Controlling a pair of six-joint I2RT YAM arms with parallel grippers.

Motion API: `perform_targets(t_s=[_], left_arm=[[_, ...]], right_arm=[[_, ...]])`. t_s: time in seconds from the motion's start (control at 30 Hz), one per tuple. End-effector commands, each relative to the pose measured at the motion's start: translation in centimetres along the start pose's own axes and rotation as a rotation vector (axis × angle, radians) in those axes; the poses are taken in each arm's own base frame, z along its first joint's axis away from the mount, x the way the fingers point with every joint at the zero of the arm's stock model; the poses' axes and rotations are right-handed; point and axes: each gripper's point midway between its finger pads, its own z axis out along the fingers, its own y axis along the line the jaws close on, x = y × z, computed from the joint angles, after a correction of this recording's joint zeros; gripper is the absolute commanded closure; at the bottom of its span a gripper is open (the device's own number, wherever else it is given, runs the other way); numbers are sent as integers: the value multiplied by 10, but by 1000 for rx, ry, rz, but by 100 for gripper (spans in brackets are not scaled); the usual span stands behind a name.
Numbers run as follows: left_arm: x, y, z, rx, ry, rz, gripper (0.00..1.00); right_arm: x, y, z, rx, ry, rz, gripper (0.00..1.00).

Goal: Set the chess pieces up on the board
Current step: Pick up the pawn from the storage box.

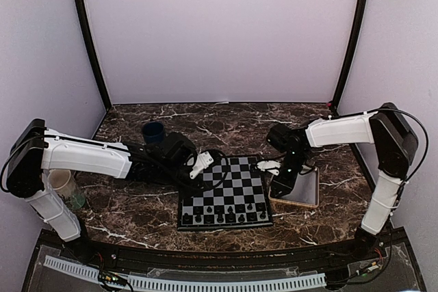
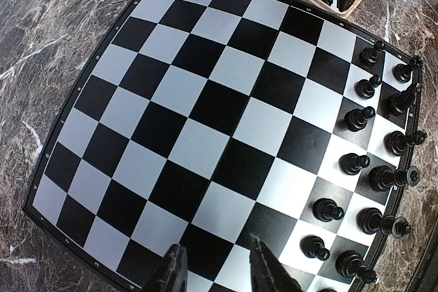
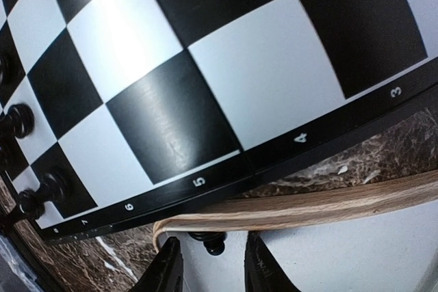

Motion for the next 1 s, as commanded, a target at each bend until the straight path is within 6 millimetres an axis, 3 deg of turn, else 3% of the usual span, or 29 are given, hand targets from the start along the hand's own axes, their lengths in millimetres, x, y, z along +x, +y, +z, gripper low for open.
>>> perform_targets(t_s=[0.0,0.3,0.47,0.67,0.83,0.97], left_arm=[[3,-4,2,12,2,3,66],[2,-4,1,11,-4,2,66],[1,-4,1,11,-7,2,66],[-1,-3,-1,9,-13,4,66],[-1,-3,-2,4,-14,12,66],[-3,-1,-3,-1,-22,15,66]], right_arm=[[8,8,0,-3,16,-38,69],[2,16,4,-36,-34,-83,72],[-2,5,9,33,-71,-121,75],[12,-1,17,74,-27,-140,89],[23,1,-3,91,23,-165,93],[18,-3,-30,137,40,-213,94]])
